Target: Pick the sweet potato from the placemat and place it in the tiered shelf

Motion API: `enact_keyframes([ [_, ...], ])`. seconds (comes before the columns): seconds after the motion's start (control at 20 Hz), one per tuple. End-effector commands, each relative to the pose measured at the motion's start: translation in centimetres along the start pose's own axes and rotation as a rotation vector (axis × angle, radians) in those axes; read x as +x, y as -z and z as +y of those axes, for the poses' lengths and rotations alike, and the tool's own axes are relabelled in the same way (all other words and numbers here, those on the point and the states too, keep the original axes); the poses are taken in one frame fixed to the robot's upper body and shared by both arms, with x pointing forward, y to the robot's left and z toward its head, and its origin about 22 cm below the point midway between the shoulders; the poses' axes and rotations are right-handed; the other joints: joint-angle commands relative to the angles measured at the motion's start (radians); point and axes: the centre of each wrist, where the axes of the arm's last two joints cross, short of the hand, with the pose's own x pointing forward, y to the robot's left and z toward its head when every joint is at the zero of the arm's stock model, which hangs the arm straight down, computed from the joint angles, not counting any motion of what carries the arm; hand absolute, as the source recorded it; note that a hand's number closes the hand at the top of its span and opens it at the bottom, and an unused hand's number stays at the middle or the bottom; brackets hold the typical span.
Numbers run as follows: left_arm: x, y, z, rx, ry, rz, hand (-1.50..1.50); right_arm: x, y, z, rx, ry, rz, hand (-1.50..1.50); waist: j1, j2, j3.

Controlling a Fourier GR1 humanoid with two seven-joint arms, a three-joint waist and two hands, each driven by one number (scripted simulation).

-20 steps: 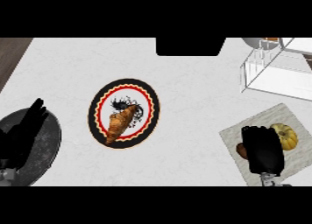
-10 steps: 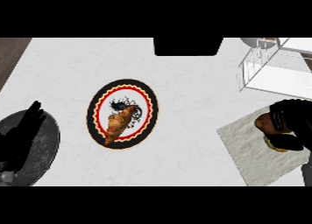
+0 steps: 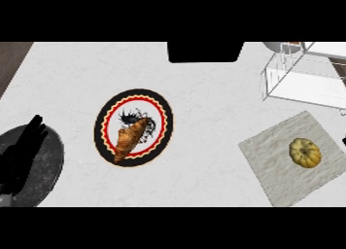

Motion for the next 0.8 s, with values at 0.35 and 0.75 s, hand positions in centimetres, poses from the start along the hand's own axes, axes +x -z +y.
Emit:
enact_keyframes([
  [0.35, 0.0, 0.2, -0.3, -0.014, 0.011, 0.009, 0.0, 2.6, -3.0, -10.9, -0.165, 0.152, -0.028, 1.5, 0.012, 0.004, 0.0],
  [0.75, 1.3, 1.8, -1.5, -0.015, 0.006, -0.017, 0.0, 6.1, -1.8, -15.8, -0.317, -0.046, 0.066, 1.5, 0.025, 0.01, 0.0],
])
